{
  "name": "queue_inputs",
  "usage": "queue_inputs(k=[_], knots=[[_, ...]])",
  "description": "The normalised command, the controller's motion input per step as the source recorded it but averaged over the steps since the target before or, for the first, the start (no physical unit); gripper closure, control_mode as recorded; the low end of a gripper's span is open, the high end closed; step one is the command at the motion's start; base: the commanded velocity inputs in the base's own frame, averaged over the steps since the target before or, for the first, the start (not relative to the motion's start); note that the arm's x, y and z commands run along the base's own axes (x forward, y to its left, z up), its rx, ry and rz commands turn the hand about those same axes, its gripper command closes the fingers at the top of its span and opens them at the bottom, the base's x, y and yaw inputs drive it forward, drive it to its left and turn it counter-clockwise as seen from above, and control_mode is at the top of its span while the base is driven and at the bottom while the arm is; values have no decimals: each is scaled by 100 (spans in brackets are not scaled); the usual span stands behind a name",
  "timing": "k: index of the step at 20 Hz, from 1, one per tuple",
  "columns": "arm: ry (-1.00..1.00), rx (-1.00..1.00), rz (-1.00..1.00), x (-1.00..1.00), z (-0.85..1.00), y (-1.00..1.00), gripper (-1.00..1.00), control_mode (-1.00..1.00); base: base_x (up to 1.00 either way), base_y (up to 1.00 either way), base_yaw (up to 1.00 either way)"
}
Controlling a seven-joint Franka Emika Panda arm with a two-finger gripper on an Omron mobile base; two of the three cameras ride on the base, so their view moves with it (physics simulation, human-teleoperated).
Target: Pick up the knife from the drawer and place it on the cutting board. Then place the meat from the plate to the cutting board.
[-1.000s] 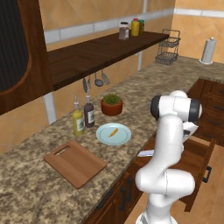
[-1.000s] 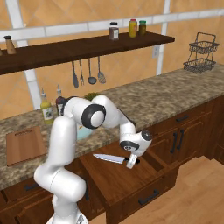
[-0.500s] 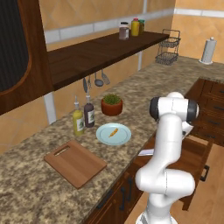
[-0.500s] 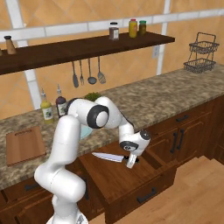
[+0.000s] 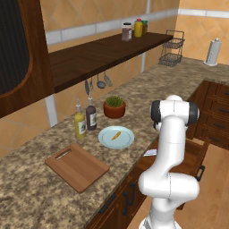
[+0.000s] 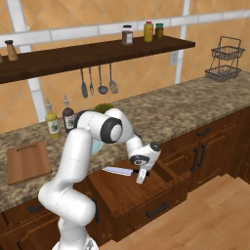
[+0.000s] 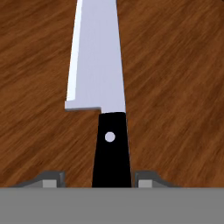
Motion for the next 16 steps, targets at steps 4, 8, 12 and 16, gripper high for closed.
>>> queue_inputs(k=[4,8,12,16], knots=[[0,-4,11,-21,-70,43,100,-100,0,0,0],[0,-9,7,-60,-27,14,100,-100,0,0,0],[0,-8,4,-50,0,-24,100,-100,0,0,0],[0,-2,0,-27,6,-54,100,-100,0,0,0]])
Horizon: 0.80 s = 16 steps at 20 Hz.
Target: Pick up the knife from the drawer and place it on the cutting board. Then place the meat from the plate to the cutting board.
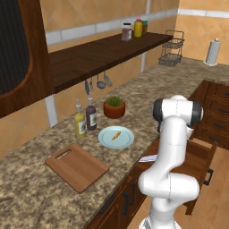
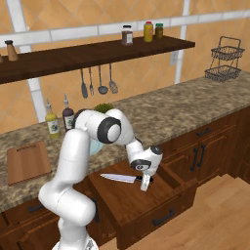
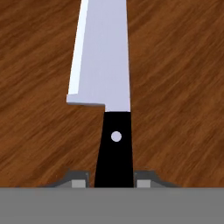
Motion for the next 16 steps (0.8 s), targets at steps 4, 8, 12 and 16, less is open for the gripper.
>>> queue_inputs(k=[4,8,12,16], knots=[[0,0,-9,4,37,-72,100,-100,0,0,0],[9,0,-7,6,54,-73,100,-100,0,0,0],[14,-7,0,-1,41,-67,100,-100,0,0,0],[9,-10,0,-11,74,-36,100,-100,0,0,0]])
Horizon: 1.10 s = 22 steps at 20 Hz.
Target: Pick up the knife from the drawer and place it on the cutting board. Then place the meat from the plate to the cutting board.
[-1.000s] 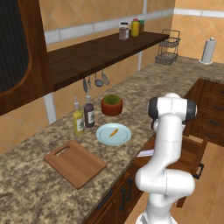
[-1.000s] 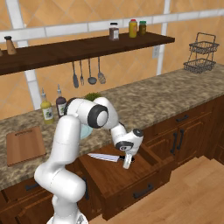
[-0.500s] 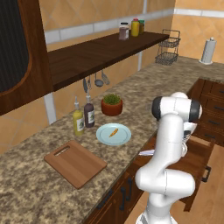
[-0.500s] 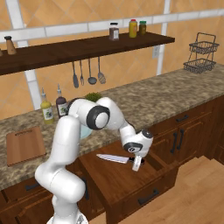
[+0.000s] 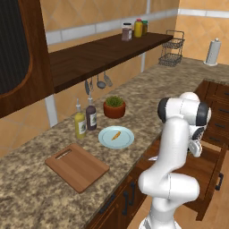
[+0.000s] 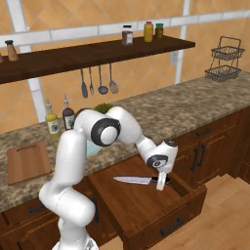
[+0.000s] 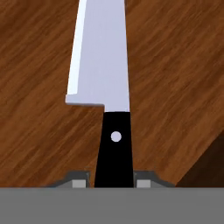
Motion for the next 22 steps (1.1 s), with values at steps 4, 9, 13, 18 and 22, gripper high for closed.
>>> queue_inputs(k=[4,9,13,18,22], knots=[[4,-5,0,-29,99,-4,100,-100,0,0,0],[-10,14,-22,-62,88,14,100,-100,0,0,0],[-18,11,-20,-63,100,39,100,-100,0,0,0],[-4,0,-9,-10,97,76,100,-100,0,0,0],[0,5,-5,52,53,100,100,-100,0,0,0]])
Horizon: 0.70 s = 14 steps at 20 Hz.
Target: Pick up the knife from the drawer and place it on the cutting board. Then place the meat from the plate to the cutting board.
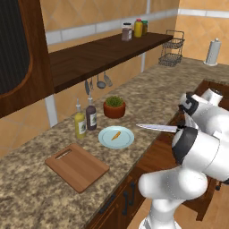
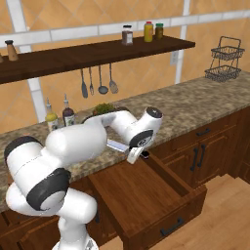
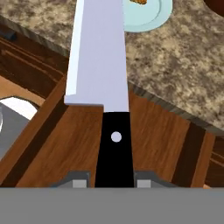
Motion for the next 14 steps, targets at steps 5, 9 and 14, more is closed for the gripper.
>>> queue_inputs(k=[5,9,14], knots=[[1,1,-4,62,35,100,100,-100,0,0,0],[9,4,1,46,34,100,100,-100,0,0,0],[16,13,-1,33,15,76,100,-100,0,0,0]])
